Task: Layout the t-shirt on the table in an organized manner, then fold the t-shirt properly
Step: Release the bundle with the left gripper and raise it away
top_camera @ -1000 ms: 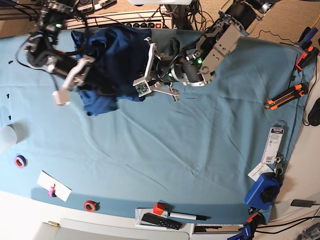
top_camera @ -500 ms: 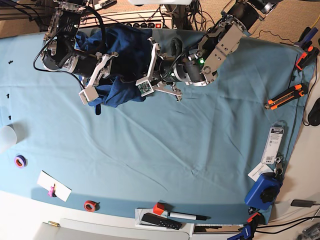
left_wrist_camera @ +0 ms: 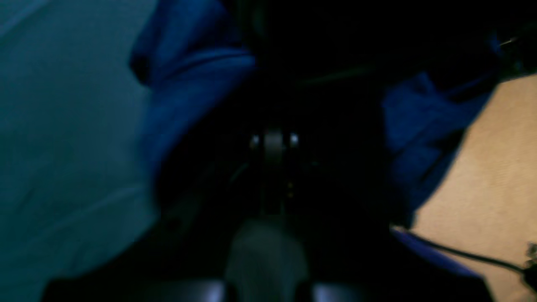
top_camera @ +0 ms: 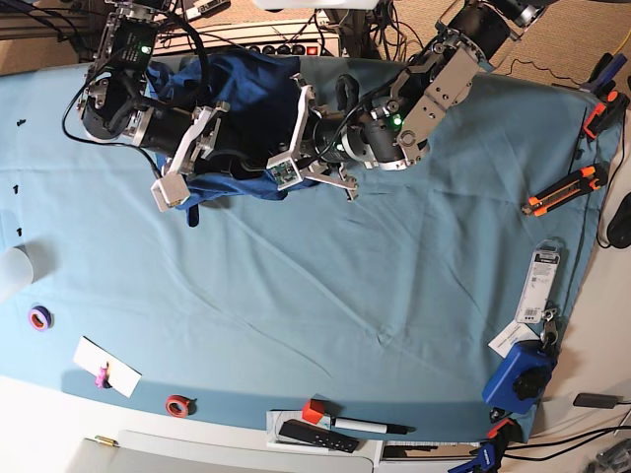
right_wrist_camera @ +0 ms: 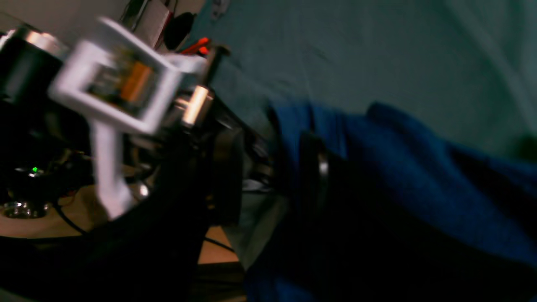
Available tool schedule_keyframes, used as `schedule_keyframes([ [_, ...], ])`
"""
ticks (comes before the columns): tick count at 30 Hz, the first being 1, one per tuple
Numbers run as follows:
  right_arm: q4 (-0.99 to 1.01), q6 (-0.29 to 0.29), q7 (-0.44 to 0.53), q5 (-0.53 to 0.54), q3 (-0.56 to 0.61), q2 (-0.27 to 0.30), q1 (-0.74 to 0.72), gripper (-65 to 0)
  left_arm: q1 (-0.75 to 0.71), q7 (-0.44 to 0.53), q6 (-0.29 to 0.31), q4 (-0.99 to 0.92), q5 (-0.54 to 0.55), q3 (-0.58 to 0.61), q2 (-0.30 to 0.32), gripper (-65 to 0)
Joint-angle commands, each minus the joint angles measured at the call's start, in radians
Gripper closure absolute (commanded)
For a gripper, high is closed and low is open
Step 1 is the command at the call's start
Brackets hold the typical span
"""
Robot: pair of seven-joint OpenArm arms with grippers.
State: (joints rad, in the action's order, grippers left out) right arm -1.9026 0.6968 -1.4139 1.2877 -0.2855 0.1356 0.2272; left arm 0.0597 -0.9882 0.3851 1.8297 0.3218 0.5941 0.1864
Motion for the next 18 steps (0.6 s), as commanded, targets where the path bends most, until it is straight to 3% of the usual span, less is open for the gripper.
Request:
schedule_keyframes([
  [1, -0.031, 0.001, 0.018, 0.028, -0.002, 0.009, -0.008, -22.7, 0.02, 0.019, -0.002, 0.018, -0.015, -0.004, -0.005, -1.4],
  [7, -0.126, 0.001, 0.018, 0.024, -0.058, 0.045, -0.009, -22.7, 0.024, 0.016, -0.011, 0.018, -0.068, -0.095, -0.006, -1.4],
  [10, -0.157, 0.001, 0.018, 0.018, -0.17, 0.071, -0.009, -22.7, 0.024, 0.019, -0.011, 0.023, -0.068, -0.187, -0.006, -1.4],
  [14, -0.158, 0.001, 0.018, -0.108, -0.337, 0.074, -0.008, -22.1, 0.024, 0.02, -0.028, 0.025, -0.019, -0.343, -0.006, -1.4],
  [18, -0.158, 0.001, 0.018, -0.144, -0.449, 0.071, -0.008, -2.8, 0.024, 0.02, -0.064, 0.025, 0.066, -0.498, -0.006, -1.4],
])
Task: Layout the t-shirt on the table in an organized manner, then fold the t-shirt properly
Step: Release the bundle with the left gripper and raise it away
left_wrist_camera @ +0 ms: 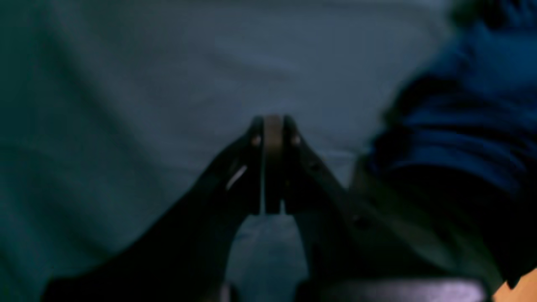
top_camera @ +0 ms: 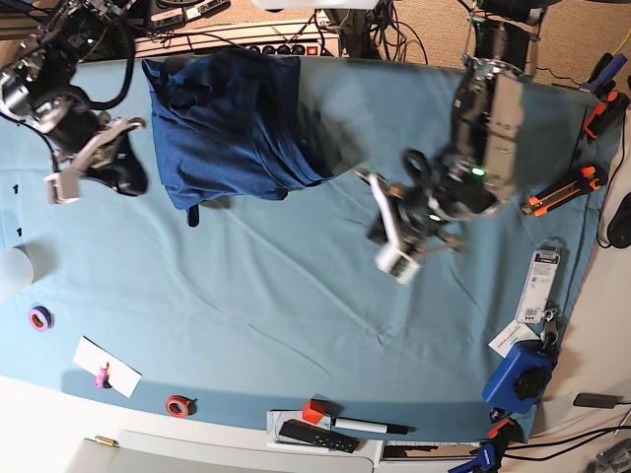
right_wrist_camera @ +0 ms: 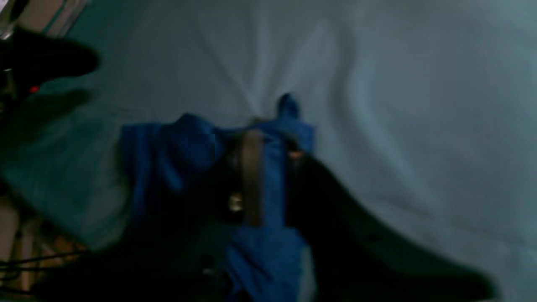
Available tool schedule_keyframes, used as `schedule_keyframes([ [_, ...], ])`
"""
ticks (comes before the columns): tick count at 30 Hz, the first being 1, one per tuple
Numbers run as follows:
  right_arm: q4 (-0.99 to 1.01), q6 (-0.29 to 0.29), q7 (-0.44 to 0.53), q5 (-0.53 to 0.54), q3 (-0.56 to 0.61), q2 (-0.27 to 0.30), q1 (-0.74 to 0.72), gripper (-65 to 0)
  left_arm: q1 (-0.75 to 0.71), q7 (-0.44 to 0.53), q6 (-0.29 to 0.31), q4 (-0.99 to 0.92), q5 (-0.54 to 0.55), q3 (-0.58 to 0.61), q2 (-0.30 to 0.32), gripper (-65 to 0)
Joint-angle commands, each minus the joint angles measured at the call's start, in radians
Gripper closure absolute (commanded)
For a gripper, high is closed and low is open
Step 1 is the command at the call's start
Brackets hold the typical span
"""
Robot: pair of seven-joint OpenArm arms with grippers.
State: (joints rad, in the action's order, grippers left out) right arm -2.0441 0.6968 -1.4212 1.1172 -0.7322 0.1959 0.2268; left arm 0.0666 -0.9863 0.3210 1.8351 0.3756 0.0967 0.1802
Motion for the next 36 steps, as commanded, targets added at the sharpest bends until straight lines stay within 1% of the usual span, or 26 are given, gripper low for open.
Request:
schedule_keyframes([
  [1, -0.017, 0.001, 0.025, 0.037, -0.014, 0.012, -0.008, 0.0, 0.017, 0.018, 0.001, 0.02, 0.033, -0.032, 0.0, -1.4],
  [5, -0.017, 0.001, 0.025, 0.138, 0.007, 0.011, -0.007, 0.0, 0.016, 0.013, 0.019, 0.019, 0.109, -0.114, 0.0, -1.4],
  [8, -0.017, 0.001, 0.025, 0.174, 0.079, 0.012, 0.003, 0.0, 0.016, -0.022, 0.019, 0.019, 0.137, -0.135, 0.002, -1.4],
  [10, -0.017, 0.001, 0.025, 0.165, 0.133, 0.012, 0.012, 0.0, 0.01, -0.06, 0.028, 0.019, 0.156, -0.134, 0.015, -1.4],
  [11, -0.017, 0.001, 0.025, 0.141, 0.154, 0.012, 0.011, 0.0, 0.004, -0.076, 0.048, 0.019, 0.174, -0.134, 0.023, -1.4],
  [13, -0.017, 0.001, 0.025, 0.048, 0.172, 0.013, 0.008, 0.0, -0.014, -0.114, 0.093, 0.019, 0.241, -0.134, 0.048, -1.9],
  [14, -0.016, 0.001, 0.025, -0.003, 0.172, 0.014, 0.005, 0.0, -0.023, -0.147, 0.127, 0.019, 0.296, -0.134, 0.062, -5.9],
  [15, -0.016, 0.001, 0.025, -0.049, 0.172, 0.019, 0.002, -1.7, -0.032, -0.187, 0.157, 0.019, 0.352, -0.132, 0.073, -13.7],
  [16, -0.016, 0.001, 0.025, -0.089, 0.171, 0.024, -0.001, -7.9, -0.04, -0.228, 0.175, 0.019, 0.41, -0.132, 0.081, -23.5],
  [17, -0.016, 0.001, 0.025, -0.121, 0.17, 0.029, -0.006, -15.4, -0.052, -0.252, 0.178, 0.019, 0.45, -0.132, 0.09, -32.1],
  [18, -0.016, 0.001, 0.025, -0.151, 0.169, 0.032, -0.014, -22.2, -0.07, -0.248, 0.174, 0.019, 0.456, -0.132, 0.096, -36.6],
  [19, -0.016, 0.001, 0.025, -0.184, 0.169, 0.032, -0.023, -25.8, -0.091, -0.236, 0.168, 0.019, 0.457, -0.132, 0.101, -37.4],
  [20, -0.015, 0.001, 0.036, -0.224, 0.17, 0.031, -0.032, -26.2, -0.113, -0.228, 0.155, 0.019, 0.462, -0.132, 0.103, -37.4],
  [22, -0.002, -0.027, 0.075, -0.28, 0.169, 0.032, -0.048, -26.3, -0.159, -0.225, 0.148, 0.019, 0.519, -0.132, 0.102, -37.4],
  [24, 0.041, -0.056, 0.094, -0.307, 0.169, 0.032, -0.07, -29.8, -0.204, -0.225, 0.15, 0.019, 0.586, -0.132, 0.102, -37.4],
  [25, 0.075, -0.064, 0.094, -0.307, 0.169, 0.032, -0.084, -31.6, -0.226, -0.225, 0.152, 0.019, 0.615, -0.132, 0.102, -37.4],
  [28, 0.219, -0.081, 0.092, -0.268, 0.169, 0.033, -0.141, -32.2, -0.276, -0.224, 0.152, 0.019, 0.658, -0.132, 0.095, -37.4],
  [31, 0.381, -0.085, 0.065, -0.187, 0.169, 0.045, -0.215, -32.2, -0.312, -0.211, 0.152, 0.019, 0.67, -0.132, 0.084, -37.7],
  [34, 0.533, -0.084, 0.025, -0.095, 0.169, 0.069, -0.288, -32.2, -0.339, -0.206, 0.152, 0.019, 0.676, -0.132, 0.068, -40.3],
  [36, 0.627, -0.084, 0.025, -0.05, 0.169, 0.085, -0.33, -32.2, -0.357, -0.203, 0.151, 0.019, 0.676, -0.13, 0.055, -40.4],
])
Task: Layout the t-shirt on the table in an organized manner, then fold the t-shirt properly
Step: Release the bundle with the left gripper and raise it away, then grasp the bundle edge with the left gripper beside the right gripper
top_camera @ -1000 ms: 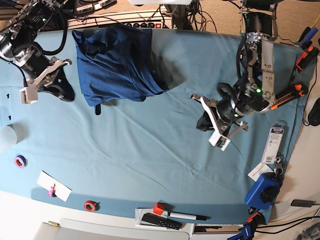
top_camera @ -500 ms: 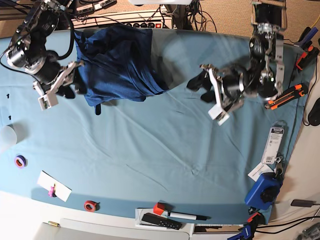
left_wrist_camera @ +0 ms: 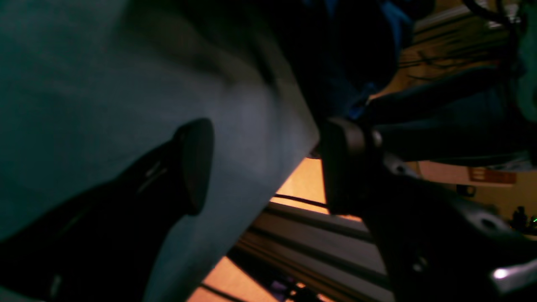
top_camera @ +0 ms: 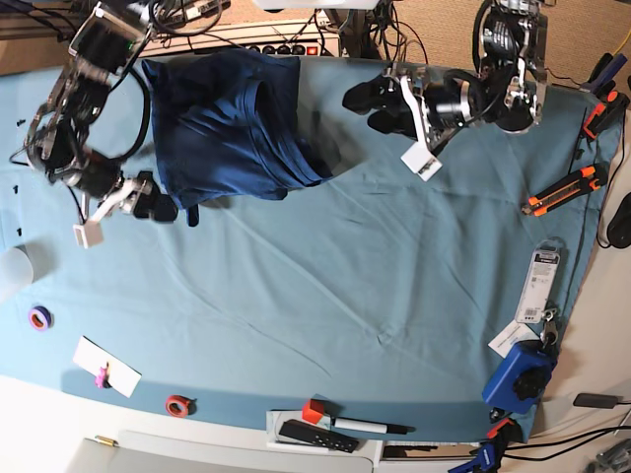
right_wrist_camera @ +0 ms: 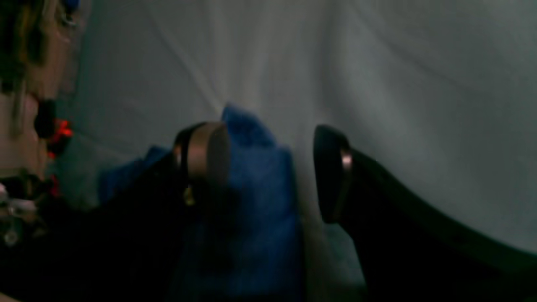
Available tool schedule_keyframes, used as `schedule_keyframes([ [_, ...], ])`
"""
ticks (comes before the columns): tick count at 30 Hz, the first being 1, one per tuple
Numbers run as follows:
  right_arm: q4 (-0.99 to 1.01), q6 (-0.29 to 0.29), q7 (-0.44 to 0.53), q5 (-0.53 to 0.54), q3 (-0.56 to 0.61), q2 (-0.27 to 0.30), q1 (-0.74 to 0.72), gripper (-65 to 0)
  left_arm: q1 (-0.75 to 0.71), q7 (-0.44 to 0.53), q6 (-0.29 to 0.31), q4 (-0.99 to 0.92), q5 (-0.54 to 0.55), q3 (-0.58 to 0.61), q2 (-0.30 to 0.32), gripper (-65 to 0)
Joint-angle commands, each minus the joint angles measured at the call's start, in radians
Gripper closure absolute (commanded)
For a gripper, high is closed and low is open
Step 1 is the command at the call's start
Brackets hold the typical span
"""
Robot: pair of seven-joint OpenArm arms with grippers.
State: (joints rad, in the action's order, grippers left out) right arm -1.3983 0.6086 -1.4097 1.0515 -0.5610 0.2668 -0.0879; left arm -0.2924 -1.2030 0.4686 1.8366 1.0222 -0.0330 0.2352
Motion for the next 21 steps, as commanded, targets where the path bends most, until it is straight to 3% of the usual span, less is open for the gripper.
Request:
schedule_keyframes([
  [1, 0.029, 0.005, 0.013, 0.04, -0.001, 0.023, -0.035, -32.2, -0.007, 0.014, 0.004, 0.018, 0.03, 0.002, -0.006, -40.4],
  [6, 0.23, 0.042, 0.013, 0.168, 0.013, 0.059, -0.097, -32.2, -0.018, 0.03, -0.001, 0.018, -0.011, 0.079, -0.039, -40.4],
  [11, 0.297, 0.065, 0.013, 0.277, 0.09, 0.066, -0.091, -32.2, -0.018, 0.064, -0.035, 0.018, -0.108, 0.179, -0.095, -40.4],
  [21, 0.297, 0.065, 0.013, 0.284, 0.222, 0.065, -0.09, -32.1, -0.018, 0.132, -0.155, 0.018, -0.294, 0.287, -0.16, -40.4],
])
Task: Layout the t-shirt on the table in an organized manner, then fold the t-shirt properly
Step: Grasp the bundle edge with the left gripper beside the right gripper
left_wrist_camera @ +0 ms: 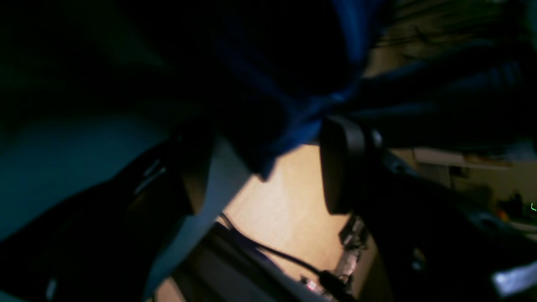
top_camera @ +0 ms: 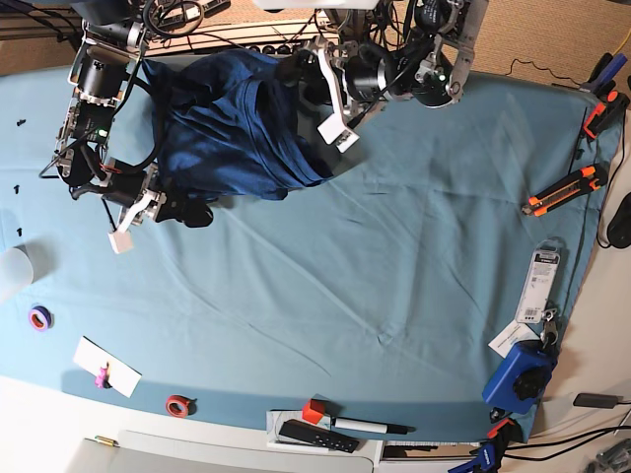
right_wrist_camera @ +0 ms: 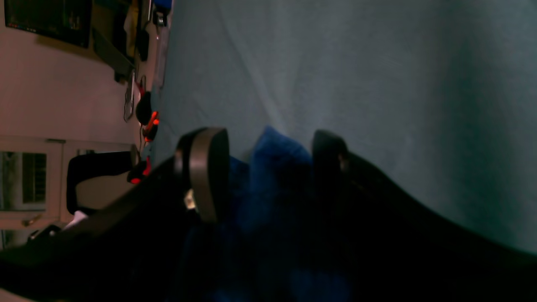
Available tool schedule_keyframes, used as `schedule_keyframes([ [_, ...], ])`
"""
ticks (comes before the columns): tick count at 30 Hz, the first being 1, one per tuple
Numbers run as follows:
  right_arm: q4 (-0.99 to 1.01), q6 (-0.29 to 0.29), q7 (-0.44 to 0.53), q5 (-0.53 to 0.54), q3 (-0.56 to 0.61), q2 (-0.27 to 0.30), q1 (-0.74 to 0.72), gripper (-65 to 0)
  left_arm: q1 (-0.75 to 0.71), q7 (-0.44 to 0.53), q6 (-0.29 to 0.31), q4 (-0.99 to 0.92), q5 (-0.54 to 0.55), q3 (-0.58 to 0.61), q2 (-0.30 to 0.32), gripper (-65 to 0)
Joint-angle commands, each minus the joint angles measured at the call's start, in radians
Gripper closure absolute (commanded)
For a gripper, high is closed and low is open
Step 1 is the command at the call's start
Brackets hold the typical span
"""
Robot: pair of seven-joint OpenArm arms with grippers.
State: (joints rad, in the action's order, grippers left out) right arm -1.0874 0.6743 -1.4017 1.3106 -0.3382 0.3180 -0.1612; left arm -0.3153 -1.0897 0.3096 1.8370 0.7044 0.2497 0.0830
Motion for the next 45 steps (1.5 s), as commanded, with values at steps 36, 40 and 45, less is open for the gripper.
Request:
schedule_keyframes([
  [36, -0.014, -0.001, 0.005, 0.025, -0.002, 0.029, -0.016, -4.9, 0.005, 0.126, -0.146, -0.085, -0.042, 0.089, -0.105, -51.2],
  [40, -0.014, 0.0, 0.005, 0.038, -0.002, 0.029, -0.016, 0.0, 0.006, 0.14, -0.145, -0.107, -0.078, 0.089, -0.105, -31.8],
  [45, -0.014, 0.01, 0.005, 0.09, -0.002, 0.029, -0.016, 0.0, 0.026, 0.144, -0.103, -0.107, -0.072, 0.089, -0.105, 0.0],
])
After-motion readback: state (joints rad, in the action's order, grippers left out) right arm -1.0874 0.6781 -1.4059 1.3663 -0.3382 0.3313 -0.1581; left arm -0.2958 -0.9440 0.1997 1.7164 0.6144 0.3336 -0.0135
